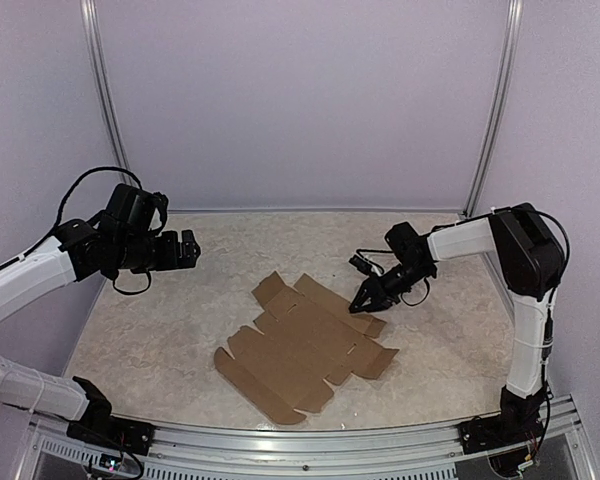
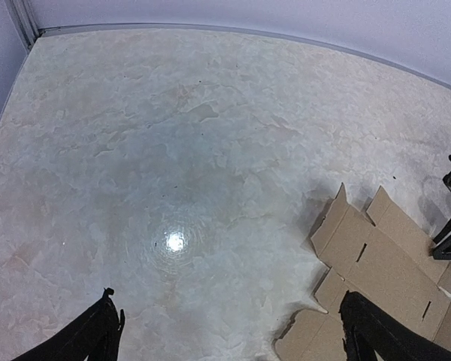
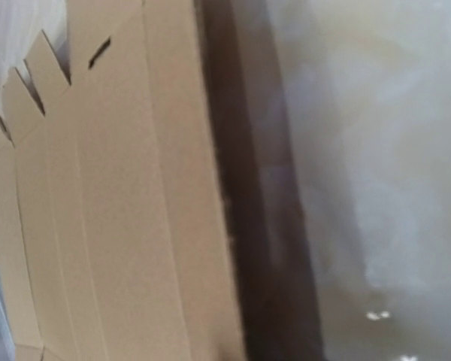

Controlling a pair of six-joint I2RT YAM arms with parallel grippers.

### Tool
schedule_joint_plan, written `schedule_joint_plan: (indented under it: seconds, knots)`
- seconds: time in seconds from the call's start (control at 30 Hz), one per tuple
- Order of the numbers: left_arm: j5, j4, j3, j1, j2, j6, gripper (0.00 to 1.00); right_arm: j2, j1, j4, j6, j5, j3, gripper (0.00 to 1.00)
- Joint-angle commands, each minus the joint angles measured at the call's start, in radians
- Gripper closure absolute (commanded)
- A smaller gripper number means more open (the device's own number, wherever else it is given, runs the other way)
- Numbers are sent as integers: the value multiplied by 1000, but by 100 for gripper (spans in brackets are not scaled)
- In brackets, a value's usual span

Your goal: Fold the paper box

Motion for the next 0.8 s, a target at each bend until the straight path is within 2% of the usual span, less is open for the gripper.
schedule_joint_plan:
  seconds: [0.0, 0.37, 0.77]
  knots:
    - [-1, -10, 0, -8, -16, -2, 1, 11, 20, -44, -24, 6, 23, 76]
    - [0, -7, -2, -8, -17, -3, 1, 35, 50, -73, -45, 25, 41, 77]
    - [0, -8, -3, -10, -17, -5, 1, 76, 69, -51, -35, -20, 31, 80]
